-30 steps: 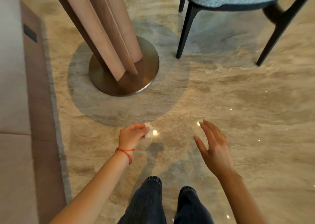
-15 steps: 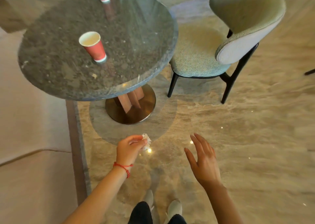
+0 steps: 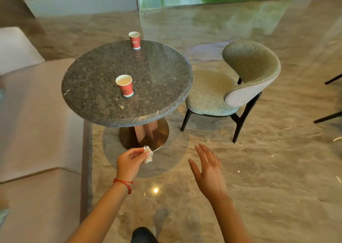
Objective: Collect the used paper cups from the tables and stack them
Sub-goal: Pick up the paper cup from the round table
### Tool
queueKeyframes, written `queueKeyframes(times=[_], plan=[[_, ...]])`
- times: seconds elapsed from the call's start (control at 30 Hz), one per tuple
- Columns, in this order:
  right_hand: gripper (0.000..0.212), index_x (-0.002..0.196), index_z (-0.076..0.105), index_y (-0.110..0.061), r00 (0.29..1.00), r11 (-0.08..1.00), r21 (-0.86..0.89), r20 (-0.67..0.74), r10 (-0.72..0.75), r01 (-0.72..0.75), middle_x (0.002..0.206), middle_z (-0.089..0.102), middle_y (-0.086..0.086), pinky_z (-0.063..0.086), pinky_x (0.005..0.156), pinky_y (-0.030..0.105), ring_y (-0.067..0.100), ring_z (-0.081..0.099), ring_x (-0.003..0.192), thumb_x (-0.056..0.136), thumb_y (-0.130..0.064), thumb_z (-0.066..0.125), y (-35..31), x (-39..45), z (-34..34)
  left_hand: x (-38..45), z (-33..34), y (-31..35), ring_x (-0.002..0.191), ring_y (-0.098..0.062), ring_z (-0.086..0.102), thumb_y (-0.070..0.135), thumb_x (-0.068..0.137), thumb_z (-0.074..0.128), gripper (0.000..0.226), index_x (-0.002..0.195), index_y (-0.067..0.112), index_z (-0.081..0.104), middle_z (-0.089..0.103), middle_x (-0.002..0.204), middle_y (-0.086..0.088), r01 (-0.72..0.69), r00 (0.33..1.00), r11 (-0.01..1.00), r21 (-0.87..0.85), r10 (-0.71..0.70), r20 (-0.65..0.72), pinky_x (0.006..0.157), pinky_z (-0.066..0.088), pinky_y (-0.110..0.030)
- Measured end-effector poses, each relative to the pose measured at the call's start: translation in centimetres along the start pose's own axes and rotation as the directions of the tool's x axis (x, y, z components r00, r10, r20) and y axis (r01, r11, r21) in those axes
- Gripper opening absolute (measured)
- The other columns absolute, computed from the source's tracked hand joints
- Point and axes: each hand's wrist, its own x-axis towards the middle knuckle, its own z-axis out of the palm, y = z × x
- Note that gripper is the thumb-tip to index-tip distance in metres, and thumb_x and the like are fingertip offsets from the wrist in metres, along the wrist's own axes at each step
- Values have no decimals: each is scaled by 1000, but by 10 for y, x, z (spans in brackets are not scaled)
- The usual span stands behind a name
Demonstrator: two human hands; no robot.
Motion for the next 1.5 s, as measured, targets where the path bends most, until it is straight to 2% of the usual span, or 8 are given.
queueKeyframes(times=[0.23,0.37,0.53,0.8,0.97,1.2,1.33,1.5], plan=[[46,133,50,-12,994,995,18,50,-100,99,138,50,8,34,105,40,26,46,129,92,-32,58,-28,36,17,18,-32,15,72,-16,61,0,76,70,20,95,-1,67,66,85,-11,31,992,998,-57,-38,-118,52,50,-8],[47,135,48,-16,987,990,35,78,-141,139,142,47,3,27,105,31,21,42,131,93,-34,56,-54,72,38,47,-52,27,70,-14,61,0,76,70,21,96,1,68,66,77,-4,11,987,997,-77,-23,-160,49,48,-8],[50,140,42,-19,978,984,48,115,-174,169,147,41,1,19,108,27,19,36,136,94,-38,51,-88,132,70,103,-72,43,78,-18,63,3,76,71,20,96,3,68,67,85,-10,15,987,998,-69,-25,-156,61,53,-15],[53,138,44,-13,986,978,195,133,-103,76,145,42,4,31,112,37,20,37,135,91,-33,58,-131,231,118,209,-90,71,72,-15,62,3,74,73,17,91,2,69,67,77,-6,9,989,1000,-20,-12,-147,58,53,-10],[63,139,41,-19,981,941,335,192,-20,-47,142,45,-1,27,103,19,10,39,130,84,-37,66,-137,269,137,244,-90,79,74,-12,62,4,76,72,16,92,5,68,66,79,-3,35,988,999,-25,-38,-153,55,50,-7],[78,142,35,-18,948,868,458,316,41,-190,145,42,0,32,102,18,14,40,132,77,-30,76,-127,321,177,276,-76,77,76,-8,60,4,78,69,18,95,7,66,64,79,3,102,973,993,-67,-113,-202,61,51,-12],[86,142,33,-25,926,786,557,375,51,-269,143,40,-5,35,79,-5,7,38,127,71,-23,81,-122,341,201,289,-70,69,79,-10,62,6,77,70,18,95,8,66,65,83,0,180,951,980,-87,-196,-238,70,49,-22],[91,143,31,-28,898,745,601,440,-4,-291,145,41,-7,37,107,31,9,39,132,68,-27,83,-120,358,224,299,-67,59,77,-3,61,9,78,70,16,91,16,66,65,80,9,214,930,974,-69,-225,-290,60,46,-11]])
